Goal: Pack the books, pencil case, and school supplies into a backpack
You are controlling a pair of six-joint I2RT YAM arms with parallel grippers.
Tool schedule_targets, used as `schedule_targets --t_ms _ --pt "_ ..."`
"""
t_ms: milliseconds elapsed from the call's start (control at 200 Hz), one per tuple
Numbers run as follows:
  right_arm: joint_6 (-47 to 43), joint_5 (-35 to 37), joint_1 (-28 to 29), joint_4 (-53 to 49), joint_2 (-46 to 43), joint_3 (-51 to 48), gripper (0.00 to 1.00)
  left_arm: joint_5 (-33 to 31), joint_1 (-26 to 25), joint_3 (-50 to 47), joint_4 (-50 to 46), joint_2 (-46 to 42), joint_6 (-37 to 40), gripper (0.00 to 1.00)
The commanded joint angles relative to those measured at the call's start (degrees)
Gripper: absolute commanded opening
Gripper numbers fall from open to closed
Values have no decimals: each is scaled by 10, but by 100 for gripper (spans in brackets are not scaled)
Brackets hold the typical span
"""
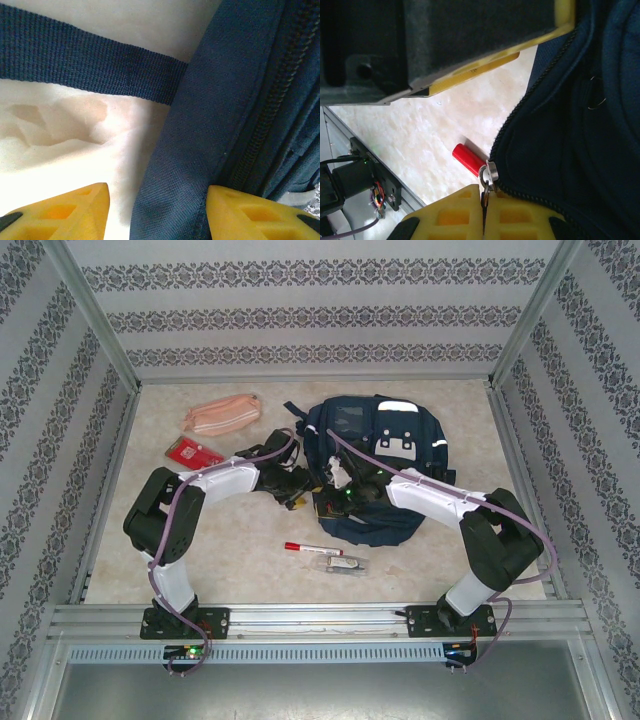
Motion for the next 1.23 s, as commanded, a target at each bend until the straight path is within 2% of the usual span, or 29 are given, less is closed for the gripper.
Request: schedule_targets --t_ms 0,60,110,130,150,175,225,345,495,610,709,894,1024,1064,1089,1114,1224 --pt "0 -38 8 5 -17 -11 0 -35 -12 -16 77 3 -42 51" --pt "1 -41 8 -2 -19 -15 0 -41 -15 -21 85 3 -46 51" --pt "-6 -42 8 -16 -20 -14 0 -48 -19 -25 94 3 -47 45" --pt "-9 -40 8 -22 -21 -14 0 -48 -20 -26 97 4 -46 39" --pt "-12 -38 8 -29 -23 -14 0 -46 -20 -25 102 6 -43 24" --pt "-15 -34 8 -37 -26 -14 0 -42 -20 -24 104 10 -39 11" --pt "-7 -26 5 -51 -34 -17 0 -41 -19 -17 96 18 -30 0" --pt "19 -16 -2 -107 -48 -4 0 -46 -18 -10 83 32 -12 0" --pt "-55 40 -10 -314 -26 60 0 -68 -1 20 40 46 36 0" --pt "-92 77 -25 -401 -23 64 0 -63 27 36 24 52 57 0" --pt "-108 83 -41 -432 -33 55 0 -71 47 47 13 56 80 0" --pt "-124 110 -74 -434 -38 36 0 -48 80 90 -21 75 121 0" --pt "-129 83 -69 -403 -29 49 0 -17 85 107 -30 70 146 0" --pt "-124 73 -62 -393 -28 59 0 5 85 110 -33 62 153 13" --pt "-119 70 -58 -385 -26 67 0 18 85 110 -38 54 157 28" --pt "-115 66 -55 -379 -24 75 0 29 84 107 -46 45 160 37" --pt "-117 46 -41 -358 -6 121 0 32 80 48 -55 -27 141 47"
